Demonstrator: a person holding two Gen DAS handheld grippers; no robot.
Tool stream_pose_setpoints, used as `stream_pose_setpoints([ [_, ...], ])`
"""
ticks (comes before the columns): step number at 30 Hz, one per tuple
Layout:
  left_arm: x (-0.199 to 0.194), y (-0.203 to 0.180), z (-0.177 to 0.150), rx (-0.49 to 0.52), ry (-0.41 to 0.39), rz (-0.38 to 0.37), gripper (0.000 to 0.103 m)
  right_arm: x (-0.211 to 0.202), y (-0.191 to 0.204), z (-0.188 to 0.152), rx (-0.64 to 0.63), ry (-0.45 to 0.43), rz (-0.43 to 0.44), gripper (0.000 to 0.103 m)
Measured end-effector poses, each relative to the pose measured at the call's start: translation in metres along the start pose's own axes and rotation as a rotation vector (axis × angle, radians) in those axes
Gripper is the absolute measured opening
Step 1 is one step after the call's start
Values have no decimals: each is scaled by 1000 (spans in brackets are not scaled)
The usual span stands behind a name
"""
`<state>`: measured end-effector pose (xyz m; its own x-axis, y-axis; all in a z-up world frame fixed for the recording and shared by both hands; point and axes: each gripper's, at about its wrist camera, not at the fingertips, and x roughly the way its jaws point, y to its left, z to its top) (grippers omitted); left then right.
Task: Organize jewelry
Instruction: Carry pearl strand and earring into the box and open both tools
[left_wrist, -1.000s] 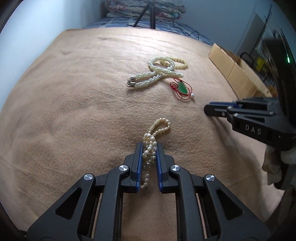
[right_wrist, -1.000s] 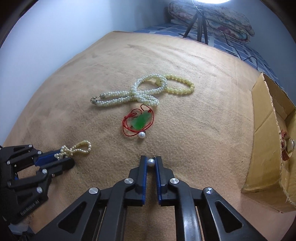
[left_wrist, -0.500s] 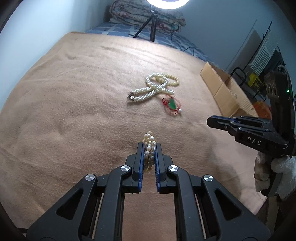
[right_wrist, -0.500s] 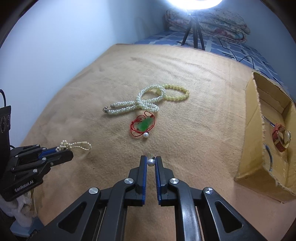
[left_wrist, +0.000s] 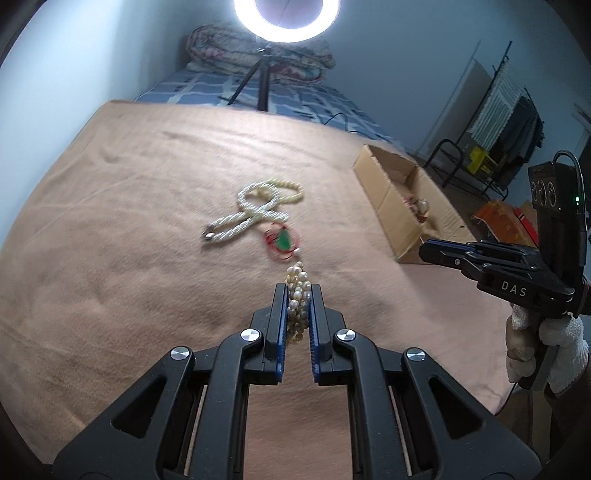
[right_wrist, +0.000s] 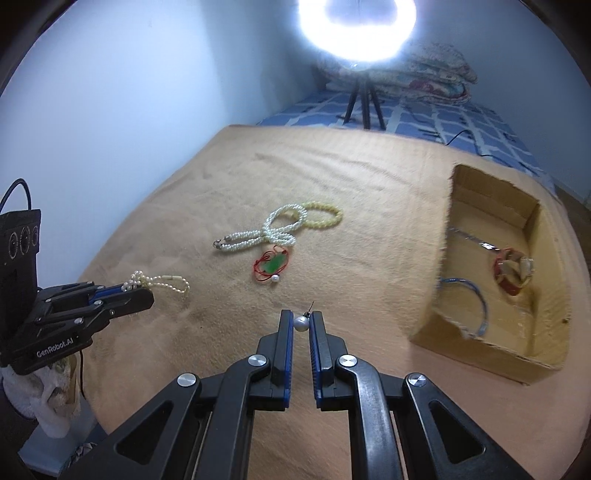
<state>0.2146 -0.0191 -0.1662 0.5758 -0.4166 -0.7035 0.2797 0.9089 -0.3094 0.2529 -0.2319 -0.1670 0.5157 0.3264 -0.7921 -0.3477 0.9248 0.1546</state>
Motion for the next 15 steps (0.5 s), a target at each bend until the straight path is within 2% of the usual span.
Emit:
stream_pose_setpoints([
  [9, 9, -39, 27, 50, -26, -60, 8, -43, -41, -9, 49, -51, -62, 6],
  [15, 25, -79, 47, 104, -41, -104, 8, -65, -77, -14, 96, -73, -110, 6],
])
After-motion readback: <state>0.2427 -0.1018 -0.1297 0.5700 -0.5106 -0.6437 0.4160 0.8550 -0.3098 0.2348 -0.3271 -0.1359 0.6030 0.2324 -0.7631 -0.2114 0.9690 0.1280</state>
